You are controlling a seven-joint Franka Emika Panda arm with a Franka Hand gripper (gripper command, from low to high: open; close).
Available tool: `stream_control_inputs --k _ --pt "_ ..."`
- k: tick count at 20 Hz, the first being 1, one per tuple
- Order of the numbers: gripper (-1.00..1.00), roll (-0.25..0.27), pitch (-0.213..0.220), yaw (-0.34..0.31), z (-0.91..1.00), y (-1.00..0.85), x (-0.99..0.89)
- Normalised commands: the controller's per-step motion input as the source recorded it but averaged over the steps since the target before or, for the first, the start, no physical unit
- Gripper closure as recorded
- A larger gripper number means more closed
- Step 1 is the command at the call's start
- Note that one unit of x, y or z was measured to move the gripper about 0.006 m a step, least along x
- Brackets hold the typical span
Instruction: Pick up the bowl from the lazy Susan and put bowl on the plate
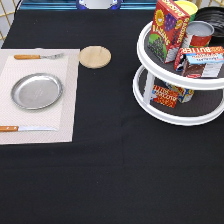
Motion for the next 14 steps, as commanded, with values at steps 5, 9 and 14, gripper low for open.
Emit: stream_control_inputs --k 5,9,14 --pt "-1.00 -0.027 0.001 -0.007 0.19 0.32 0.28" --pt "-1.00 -0.013 0.002 -0.003 0.18 0.31 0.29" --pt "-1.00 0.018 0.042 -0.009 0.30 0.46 0.49"
